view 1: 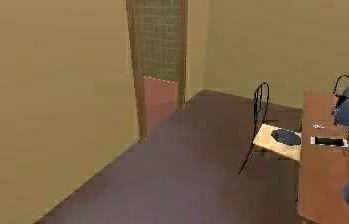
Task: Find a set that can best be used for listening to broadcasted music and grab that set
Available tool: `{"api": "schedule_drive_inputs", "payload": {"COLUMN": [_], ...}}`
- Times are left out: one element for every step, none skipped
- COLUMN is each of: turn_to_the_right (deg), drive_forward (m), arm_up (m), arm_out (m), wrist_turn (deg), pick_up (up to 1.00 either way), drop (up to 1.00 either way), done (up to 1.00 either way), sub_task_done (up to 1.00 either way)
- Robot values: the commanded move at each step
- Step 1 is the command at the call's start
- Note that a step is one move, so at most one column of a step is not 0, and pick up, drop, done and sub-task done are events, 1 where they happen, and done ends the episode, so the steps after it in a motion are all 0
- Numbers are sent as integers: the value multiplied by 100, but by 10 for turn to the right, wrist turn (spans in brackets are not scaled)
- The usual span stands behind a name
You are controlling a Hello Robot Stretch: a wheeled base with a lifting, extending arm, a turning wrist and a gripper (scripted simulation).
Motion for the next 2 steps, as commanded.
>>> {"api": "schedule_drive_inputs", "payload": {"turn_to_the_right": [0, 30], "drive_forward": [55, 0], "arm_up": [0, 0], "arm_out": [0, 0], "wrist_turn": [0, 0], "pick_up": [0, 0], "drop": [0, 0], "done": [0, 0], "sub_task_done": [0, 0]}}
